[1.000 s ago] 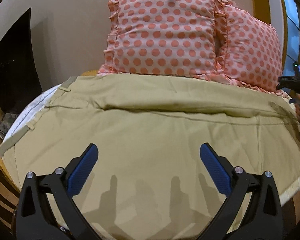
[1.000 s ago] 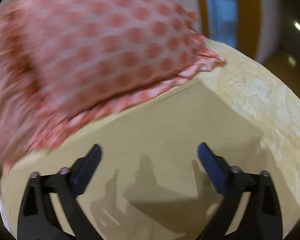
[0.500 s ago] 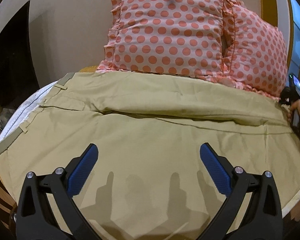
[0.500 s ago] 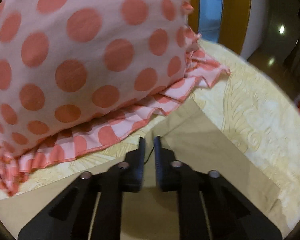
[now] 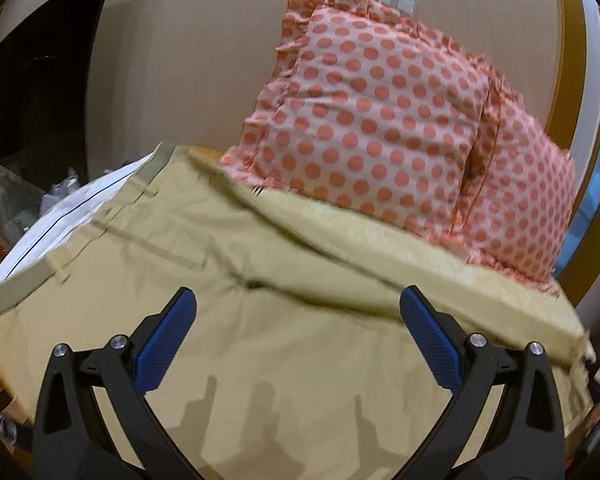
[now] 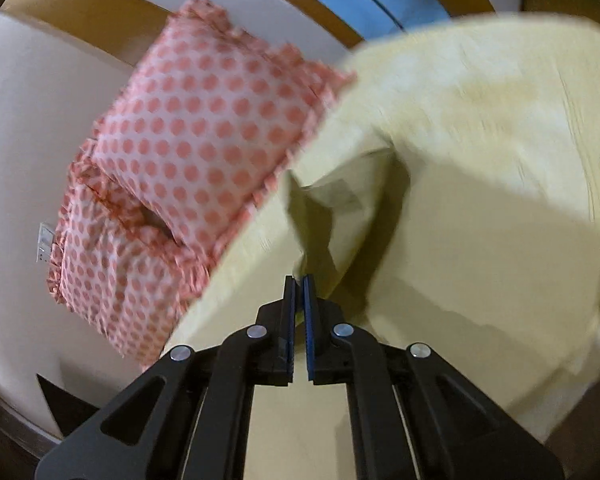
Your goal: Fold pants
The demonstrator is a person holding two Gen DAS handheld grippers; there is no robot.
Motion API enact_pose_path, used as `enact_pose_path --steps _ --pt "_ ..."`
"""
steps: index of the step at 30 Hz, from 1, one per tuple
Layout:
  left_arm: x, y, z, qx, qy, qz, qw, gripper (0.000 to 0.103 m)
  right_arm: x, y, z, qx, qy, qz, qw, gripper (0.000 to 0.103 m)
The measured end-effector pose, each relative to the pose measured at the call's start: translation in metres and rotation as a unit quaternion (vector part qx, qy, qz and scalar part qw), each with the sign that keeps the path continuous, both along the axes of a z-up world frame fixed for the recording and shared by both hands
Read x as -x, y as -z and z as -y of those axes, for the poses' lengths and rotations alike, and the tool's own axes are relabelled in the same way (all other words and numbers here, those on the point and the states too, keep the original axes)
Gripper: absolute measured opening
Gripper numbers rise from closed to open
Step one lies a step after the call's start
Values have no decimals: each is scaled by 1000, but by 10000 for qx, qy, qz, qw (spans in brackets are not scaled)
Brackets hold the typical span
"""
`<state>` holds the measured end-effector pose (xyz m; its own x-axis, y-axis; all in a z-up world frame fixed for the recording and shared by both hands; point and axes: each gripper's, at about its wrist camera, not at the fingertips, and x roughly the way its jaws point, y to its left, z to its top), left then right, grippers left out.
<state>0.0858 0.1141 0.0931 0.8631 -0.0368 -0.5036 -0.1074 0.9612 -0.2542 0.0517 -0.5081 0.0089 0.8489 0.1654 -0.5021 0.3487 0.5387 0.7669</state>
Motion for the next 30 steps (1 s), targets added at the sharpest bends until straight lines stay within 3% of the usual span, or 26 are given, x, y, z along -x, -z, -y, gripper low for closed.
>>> enact_pose_path --steps 1,4,6,7,9,10,12,15,18,21,22,23,24,26,30 --pt "-7 -2 -2 42 38 25 10000 101 0 5 0 -100 -16 -113 9999 11" --pt "-31 -2 -7 128 116 -158 9997 101 2 7 -5 -292 43 -332 9990 47" --pt "-49 1 -13 311 126 -415 9986 101 3 5 -8 -133 53 -302 9994 52" --pt "-57 4 -18 447 93 -514 9976 101 -1 4 -9 -20 76 -333 9994 49" --pt "-75 8 -28 748 26 -619 9953 101 -8 9 -9 147 97 -337 9993 12" --pt "-83 10 -34 891 -7 -638 9940 101 -10 14 -4 84 40 -349 9993 1" --pt "-102 12 -44 1089 -165 -759 9910 101 -4 18 5 -217 150 -46 9996 1" --pt "-132 19 -57 1393 -426 -979 9845 101 1 9 6 5 130 213 9997 1" --pt "-171 24 -64 1278 -703 -1301 9807 100 -1 5 6 34 96 266 9996 1" --pt "-208 40 -71 1231 -902 -1805 9717 87 -3 5 8 -59 99 318 9994 1" --pt "-221 49 -74 1314 -875 -1998 9670 64 -4 6 9 -54 97 319 9994 1" --pt "-227 54 -75 1371 -818 -2067 9653 30 -4 6 10 -74 92 330 9994 1" --pt "-233 63 -79 1584 -661 -2201 9603 12 -5 6 12 -123 87 368 9992 1" --pt "-225 64 -84 1854 -666 -2137 9568 4 -8 -1 13 -110 62 488 9987 1" --pt "-156 25 -85 1699 -411 -1472 9735 3 -1 -26 15 91 52 767 9970 1"
